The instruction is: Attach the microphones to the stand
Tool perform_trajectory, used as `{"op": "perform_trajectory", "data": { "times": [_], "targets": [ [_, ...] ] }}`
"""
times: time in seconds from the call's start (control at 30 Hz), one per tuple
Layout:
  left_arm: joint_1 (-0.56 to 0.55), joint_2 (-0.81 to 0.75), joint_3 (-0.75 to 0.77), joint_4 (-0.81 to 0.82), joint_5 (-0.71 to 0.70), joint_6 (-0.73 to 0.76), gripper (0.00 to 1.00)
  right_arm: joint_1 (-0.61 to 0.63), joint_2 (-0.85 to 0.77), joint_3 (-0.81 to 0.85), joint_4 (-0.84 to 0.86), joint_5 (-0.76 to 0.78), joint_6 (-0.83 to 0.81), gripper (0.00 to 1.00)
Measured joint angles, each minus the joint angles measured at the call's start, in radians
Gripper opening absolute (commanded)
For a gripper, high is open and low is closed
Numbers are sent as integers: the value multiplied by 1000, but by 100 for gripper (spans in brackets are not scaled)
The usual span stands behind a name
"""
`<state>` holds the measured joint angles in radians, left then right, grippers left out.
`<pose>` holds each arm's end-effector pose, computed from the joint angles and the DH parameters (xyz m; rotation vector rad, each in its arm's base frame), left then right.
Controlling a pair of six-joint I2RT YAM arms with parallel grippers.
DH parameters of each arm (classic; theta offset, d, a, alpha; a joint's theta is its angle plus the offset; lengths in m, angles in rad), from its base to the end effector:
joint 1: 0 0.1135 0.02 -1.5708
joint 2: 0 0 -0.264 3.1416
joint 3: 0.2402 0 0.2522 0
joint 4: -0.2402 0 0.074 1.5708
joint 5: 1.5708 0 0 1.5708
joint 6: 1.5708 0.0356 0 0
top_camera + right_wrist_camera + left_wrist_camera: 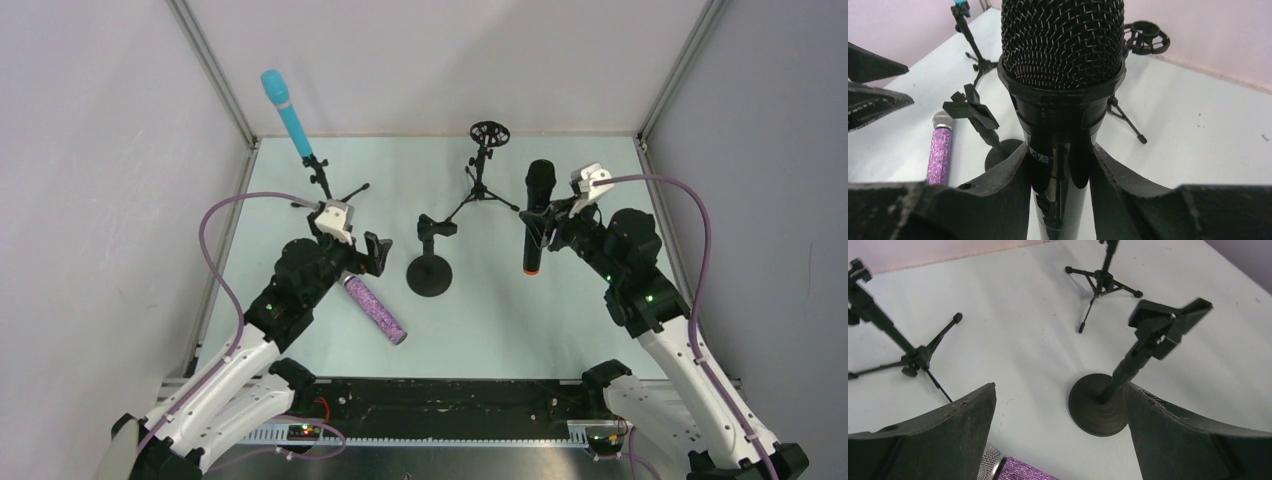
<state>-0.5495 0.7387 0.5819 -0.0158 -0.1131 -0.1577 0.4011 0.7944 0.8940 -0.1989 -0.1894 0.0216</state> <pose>0.1589 -0.0926 0.2935 0.2603 1.7415 -0.4186 0.1642 0.0769 0.3751 -0.4599 1.6268 0.4763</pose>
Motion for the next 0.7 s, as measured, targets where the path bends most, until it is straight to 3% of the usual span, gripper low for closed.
{"op": "perform_trajectory", "data": {
  "times": [0.3, 0.7],
  "targets": [
    [0, 16, 0, -10, 176, 188, 100, -12, -41, -36, 83, -10, 9, 0],
    [0, 172, 0, -81, 370, 256, 100, -16, 8, -86, 102, -82, 54, 0]
  ]
}}
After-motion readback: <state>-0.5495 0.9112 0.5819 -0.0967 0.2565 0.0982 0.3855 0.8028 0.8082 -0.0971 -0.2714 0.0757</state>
